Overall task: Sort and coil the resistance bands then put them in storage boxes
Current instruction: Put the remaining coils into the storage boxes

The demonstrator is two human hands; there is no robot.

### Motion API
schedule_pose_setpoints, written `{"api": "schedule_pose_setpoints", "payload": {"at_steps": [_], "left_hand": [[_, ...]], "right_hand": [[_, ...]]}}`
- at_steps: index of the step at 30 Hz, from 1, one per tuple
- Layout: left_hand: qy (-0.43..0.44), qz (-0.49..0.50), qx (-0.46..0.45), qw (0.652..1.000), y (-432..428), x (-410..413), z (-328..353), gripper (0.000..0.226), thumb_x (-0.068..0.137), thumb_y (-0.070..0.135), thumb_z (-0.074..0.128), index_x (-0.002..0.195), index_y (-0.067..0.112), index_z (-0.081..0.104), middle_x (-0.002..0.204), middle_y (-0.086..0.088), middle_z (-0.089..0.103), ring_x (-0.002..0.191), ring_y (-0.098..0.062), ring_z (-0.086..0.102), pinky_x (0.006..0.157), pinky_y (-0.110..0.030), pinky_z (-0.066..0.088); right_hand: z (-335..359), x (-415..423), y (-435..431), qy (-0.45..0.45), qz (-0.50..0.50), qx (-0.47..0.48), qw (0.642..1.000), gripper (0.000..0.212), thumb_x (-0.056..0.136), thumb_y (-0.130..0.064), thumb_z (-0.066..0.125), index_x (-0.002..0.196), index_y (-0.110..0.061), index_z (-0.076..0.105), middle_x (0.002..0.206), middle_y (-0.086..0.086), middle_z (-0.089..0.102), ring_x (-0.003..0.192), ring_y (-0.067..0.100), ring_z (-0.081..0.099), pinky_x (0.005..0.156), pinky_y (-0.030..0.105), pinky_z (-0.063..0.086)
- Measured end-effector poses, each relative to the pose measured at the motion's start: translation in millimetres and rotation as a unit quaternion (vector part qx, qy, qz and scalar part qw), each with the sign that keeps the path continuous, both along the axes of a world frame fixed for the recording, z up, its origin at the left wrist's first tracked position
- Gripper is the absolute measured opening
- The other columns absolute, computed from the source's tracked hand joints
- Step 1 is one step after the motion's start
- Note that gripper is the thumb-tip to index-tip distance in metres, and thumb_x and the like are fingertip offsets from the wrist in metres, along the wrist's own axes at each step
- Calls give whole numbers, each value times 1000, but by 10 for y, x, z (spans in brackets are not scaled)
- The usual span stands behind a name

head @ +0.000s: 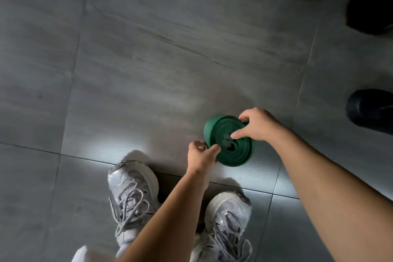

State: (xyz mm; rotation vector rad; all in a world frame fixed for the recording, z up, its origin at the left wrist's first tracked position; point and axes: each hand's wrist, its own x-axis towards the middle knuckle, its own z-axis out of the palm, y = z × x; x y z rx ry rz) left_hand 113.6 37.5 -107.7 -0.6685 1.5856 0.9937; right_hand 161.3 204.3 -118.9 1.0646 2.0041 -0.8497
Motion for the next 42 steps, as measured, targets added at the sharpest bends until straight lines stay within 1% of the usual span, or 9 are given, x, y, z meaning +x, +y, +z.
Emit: {"api": "schedule_pose_setpoints", "payload": {"at_steps": [4, 9, 13, 15, 19, 22, 29, 35, 42], "left_hand": [[16, -1, 31, 999, -49, -216, 511, 42, 67, 27, 62, 98, -1, 54, 97, -20, 63, 87, -27, 64, 79, -40, 55], [94, 40, 33, 994, -166, -653, 1493, 46, 81, 37, 69, 109, 16, 39, 100, -3, 55, 81, -8, 56, 63, -21, 45], [213, -3, 98, 972, -335, -1103, 2518, 74, 70, 32, 78, 127, 26, 31, 109, -2, 59, 91, -9, 66, 75, -21, 54], [234, -19, 123, 964, -492, -1283, 3060, 91, 68, 22, 81, 139, 29, 25, 111, 2, 55, 97, -15, 66, 82, -31, 55], [254, -16, 172, 952, -919, -1492, 4211, 84, 74, 9, 79, 140, 32, 32, 108, 5, 68, 95, -12, 68, 80, -27, 55], [251, -7, 192, 949, -1292, -1527, 5046, 72, 75, 6, 76, 133, 30, 41, 101, 10, 71, 92, -5, 67, 73, -14, 50], [245, 91, 154, 953, -2317, -1531, 6553, 57, 77, 5, 74, 125, 19, 49, 93, 0, 69, 72, -4, 67, 71, -18, 52], [317, 162, 101, 929, -3579, -2030, 7101, 56, 77, 4, 74, 126, 12, 50, 109, -6, 66, 99, -14, 64, 90, -26, 51], [347, 216, 99, 907, -5219, -3092, 7335, 48, 80, 1, 71, 122, 9, 50, 105, -5, 66, 85, -2, 64, 70, -14, 51]], "right_hand": [[407, -182, -9, 60, -94, -58, 992, 37, 57, -45, 84, 77, -21, 64, 76, -5, 65, 80, 19, 62, 74, 32, 47], [1420, -519, -291, 93, -168, -104, 976, 59, 52, -48, 86, 95, -14, 63, 91, -1, 64, 84, 14, 59, 71, 27, 43], [2517, -786, -617, 152, -253, -143, 945, 45, 58, -30, 90, 83, -11, 57, 76, -1, 56, 68, 9, 52, 57, 22, 42], [3057, -902, -813, 191, -309, -168, 916, 54, 53, -23, 88, 86, 1, 53, 80, 14, 61, 71, 20, 59, 65, 39, 51], [4134, -1070, -1278, 210, -369, -212, 880, 57, 46, -27, 83, 81, 0, 48, 78, 19, 63, 69, 27, 63, 63, 41, 51], [4857, -1112, -1604, 193, -342, -212, 895, 63, 43, -33, 84, 81, 0, 47, 73, 16, 61, 68, 27, 64, 61, 39, 51], [6300, -1395, -2472, 186, -223, -236, 928, 44, 67, -15, 84, 91, 2, 51, 88, 18, 63, 76, 25, 62, 68, 40, 51], [6804, -2229, -3656, 189, -103, -264, 940, 44, 67, -22, 84, 88, -6, 48, 88, 14, 59, 76, 22, 59, 70, 41, 50], [7100, -3576, -5257, 187, -26, -287, 939, 56, 68, -27, 84, 100, 4, 51, 89, 14, 61, 77, 22, 60, 70, 41, 51]]}}
